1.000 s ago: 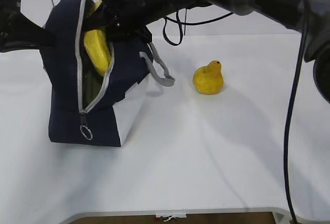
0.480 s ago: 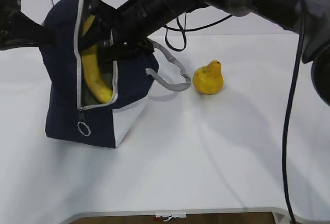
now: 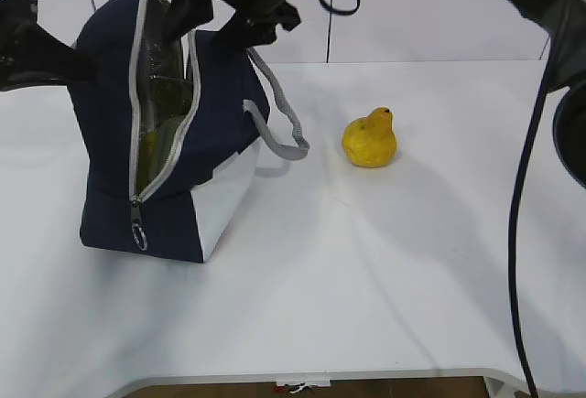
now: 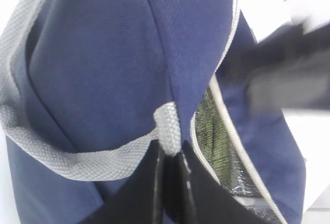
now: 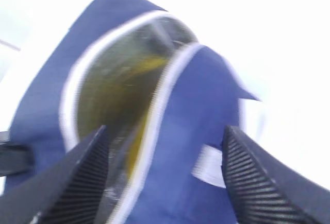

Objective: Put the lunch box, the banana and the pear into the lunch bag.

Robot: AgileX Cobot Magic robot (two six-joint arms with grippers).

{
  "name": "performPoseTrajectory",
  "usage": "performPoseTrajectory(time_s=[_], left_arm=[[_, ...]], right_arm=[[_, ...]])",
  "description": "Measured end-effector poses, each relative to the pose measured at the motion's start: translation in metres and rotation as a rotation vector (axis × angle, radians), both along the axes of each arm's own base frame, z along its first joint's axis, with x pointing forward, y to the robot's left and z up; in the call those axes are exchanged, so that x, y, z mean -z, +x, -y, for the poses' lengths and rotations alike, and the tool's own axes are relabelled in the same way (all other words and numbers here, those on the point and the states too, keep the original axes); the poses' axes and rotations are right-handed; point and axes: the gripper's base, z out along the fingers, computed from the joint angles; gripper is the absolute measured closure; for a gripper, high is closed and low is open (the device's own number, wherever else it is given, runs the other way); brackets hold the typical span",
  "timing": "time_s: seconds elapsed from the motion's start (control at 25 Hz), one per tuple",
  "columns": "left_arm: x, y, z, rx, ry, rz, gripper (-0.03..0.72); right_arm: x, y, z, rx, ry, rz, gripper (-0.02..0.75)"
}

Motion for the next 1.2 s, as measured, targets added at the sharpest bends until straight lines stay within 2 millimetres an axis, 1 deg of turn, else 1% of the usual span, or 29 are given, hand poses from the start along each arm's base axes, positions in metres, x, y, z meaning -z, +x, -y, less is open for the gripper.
performPoseTrajectory(time_s=[0.04,0.16,0.2,0.28,0.56,0.88,1.08,1.2], left_arm=[[0.000,0.000,0.000,0.001,0.002,0.000,0.685],[0.000,0.000,0.000,0.003,0.007,0.000,0.685],[0.001,0.000,0.000,0.006,0.014,-0.001,0.685],[0.002,-0.001,-0.001,0.012,0.032,-0.001,0.685],[0.004,-0.001,-0.003,0.013,0.066,0.002,0.685],[0.004,-0.001,-0.003,0.016,0.072,0.002,0.685],[0.004,-0.001,-0.003,0.018,0.073,0.001,0.685],[0.004,-0.001,-0.003,0.024,0.072,-0.001,0.685]], right_arm=[[-0.009,0.001,0.003,0.024,-0.023,0.041,0.194],[-0.027,0.003,0.012,0.085,-0.073,0.122,0.194],[-0.031,0.002,0.013,0.101,-0.076,0.132,0.194],[-0.032,0.004,0.015,0.123,-0.096,0.145,0.193],[-0.025,0.005,0.032,0.195,-0.272,0.159,0.193],[-0.025,-0.004,0.069,0.310,-0.575,0.204,0.193],[-0.007,0.001,0.088,0.354,-0.634,0.138,0.192],[0.005,0.007,0.106,0.395,-0.653,0.085,0.192]])
